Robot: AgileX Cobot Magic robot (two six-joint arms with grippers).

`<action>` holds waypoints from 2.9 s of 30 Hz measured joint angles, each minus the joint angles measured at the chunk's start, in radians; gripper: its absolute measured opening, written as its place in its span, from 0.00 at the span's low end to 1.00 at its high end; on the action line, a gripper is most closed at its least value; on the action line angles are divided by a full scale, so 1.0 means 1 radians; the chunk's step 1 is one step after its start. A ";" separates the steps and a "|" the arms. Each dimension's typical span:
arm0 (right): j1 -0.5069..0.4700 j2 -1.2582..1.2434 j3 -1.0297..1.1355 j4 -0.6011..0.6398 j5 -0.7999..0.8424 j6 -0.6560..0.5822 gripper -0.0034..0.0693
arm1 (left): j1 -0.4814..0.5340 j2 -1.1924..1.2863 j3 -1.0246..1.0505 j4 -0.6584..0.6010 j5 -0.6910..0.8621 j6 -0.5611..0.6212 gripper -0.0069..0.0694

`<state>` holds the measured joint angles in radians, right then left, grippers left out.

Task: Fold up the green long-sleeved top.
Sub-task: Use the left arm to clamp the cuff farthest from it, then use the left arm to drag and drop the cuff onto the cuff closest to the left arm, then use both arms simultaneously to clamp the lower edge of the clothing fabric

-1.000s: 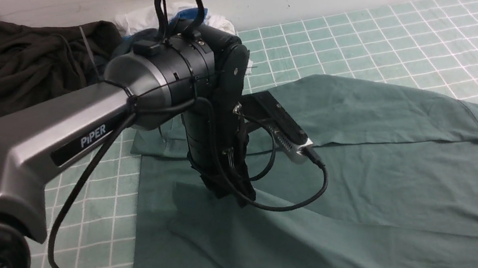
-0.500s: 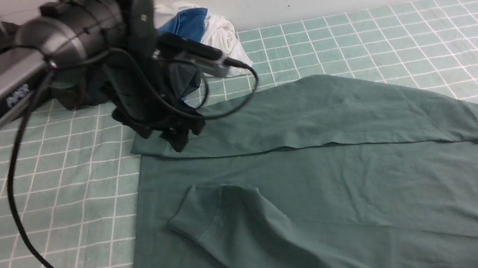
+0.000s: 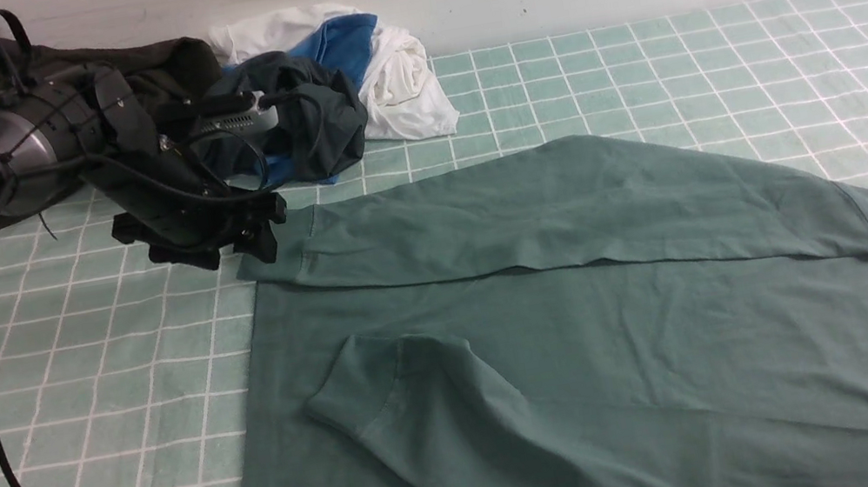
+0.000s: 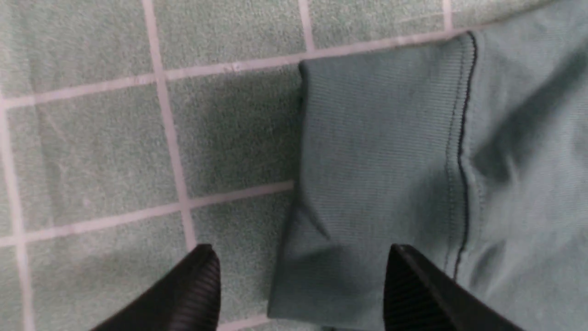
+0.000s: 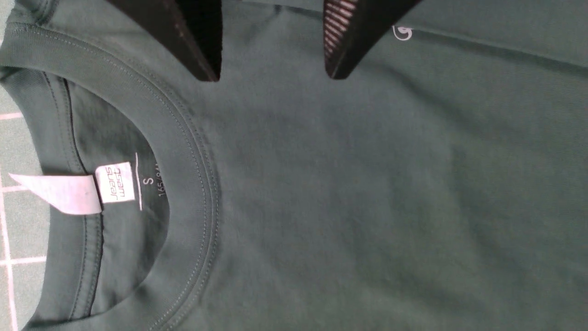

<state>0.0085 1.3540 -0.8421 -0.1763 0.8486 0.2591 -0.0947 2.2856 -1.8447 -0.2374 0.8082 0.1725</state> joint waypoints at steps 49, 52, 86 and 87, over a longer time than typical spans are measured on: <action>0.094 -0.161 0.000 0.112 0.036 -0.094 0.46 | -0.134 -0.801 0.781 -0.129 0.220 -0.008 0.17; 0.130 -0.168 0.000 0.112 0.053 -0.095 0.46 | -0.139 -0.856 0.954 -0.135 0.150 -0.008 0.20; 0.421 -0.479 -0.001 0.130 0.397 -0.174 0.46 | -0.754 -0.951 1.372 0.185 -0.108 0.435 0.64; 0.421 -0.479 -0.001 0.130 0.396 -0.174 0.46 | -0.754 -0.951 1.373 0.191 -0.118 0.435 0.64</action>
<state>0.4291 0.8753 -0.8434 -0.0458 1.2450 0.0850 -0.8491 1.3343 -0.4716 -0.0465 0.6903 0.6074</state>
